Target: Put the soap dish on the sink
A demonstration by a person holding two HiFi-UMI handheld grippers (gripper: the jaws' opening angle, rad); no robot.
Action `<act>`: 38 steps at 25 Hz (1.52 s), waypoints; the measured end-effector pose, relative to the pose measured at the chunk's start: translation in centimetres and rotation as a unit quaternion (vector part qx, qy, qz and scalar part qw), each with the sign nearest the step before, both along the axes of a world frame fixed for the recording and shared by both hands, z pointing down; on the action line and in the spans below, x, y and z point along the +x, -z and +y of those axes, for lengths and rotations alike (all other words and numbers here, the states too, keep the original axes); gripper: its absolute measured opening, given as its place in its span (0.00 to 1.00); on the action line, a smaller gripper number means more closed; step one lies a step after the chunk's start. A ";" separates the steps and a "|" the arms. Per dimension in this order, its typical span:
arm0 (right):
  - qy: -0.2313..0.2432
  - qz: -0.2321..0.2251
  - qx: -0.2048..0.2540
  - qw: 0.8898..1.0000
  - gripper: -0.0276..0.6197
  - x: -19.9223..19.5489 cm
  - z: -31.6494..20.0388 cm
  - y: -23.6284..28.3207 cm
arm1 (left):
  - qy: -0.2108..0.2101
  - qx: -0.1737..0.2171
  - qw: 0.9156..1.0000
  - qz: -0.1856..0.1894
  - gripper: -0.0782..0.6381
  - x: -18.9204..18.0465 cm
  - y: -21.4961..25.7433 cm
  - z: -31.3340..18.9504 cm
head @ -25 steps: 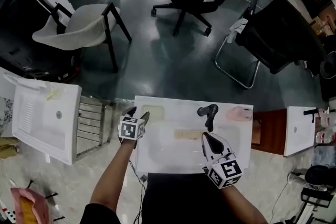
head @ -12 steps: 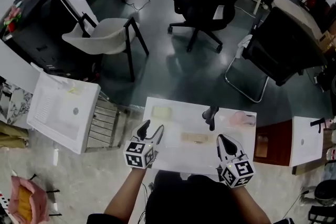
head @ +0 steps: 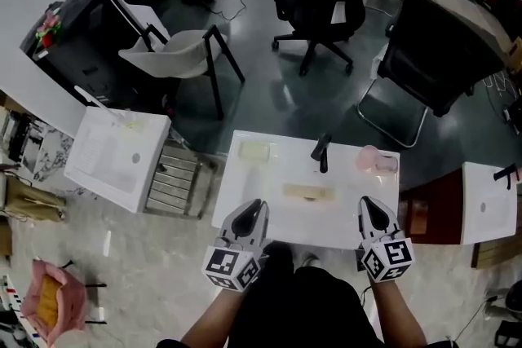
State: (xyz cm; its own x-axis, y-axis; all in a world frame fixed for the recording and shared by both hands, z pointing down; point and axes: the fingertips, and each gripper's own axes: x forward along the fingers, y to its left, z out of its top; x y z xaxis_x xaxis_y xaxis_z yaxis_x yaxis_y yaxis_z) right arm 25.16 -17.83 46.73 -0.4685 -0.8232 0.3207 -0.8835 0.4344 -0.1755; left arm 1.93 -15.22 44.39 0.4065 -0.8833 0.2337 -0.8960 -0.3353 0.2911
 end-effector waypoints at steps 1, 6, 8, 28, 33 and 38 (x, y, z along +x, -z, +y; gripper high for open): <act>0.000 -0.003 0.001 1.000 0.04 0.6 0.9 0.0 | 0.001 0.005 1.000 -0.014 0.16 0.8 0.4 1.2; 0.004 -0.001 0.005 1.000 0.04 2.5 4.8 -0.7 | 0.017 0.009 0.999 -0.036 0.14 3.5 0.3 5.8; 0.001 0.001 0.004 1.000 0.04 2.8 6.2 -0.7 | 0.017 0.005 0.999 -0.039 0.14 4.2 0.2 7.0; -0.038 0.039 0.025 0.998 0.04 -9.8 17.2 2.6 | -0.051 0.031 0.998 -0.013 0.14 -5.0 2.1 13.9; -0.034 0.048 0.035 0.998 0.04 -13.2 19.1 3.2 | -0.042 0.039 0.998 -0.008 0.14 -8.5 2.6 15.2; -0.037 0.050 0.035 0.997 0.04 -15.2 20.3 3.2 | -0.040 0.042 0.998 -0.004 0.14 -10.9 2.9 16.5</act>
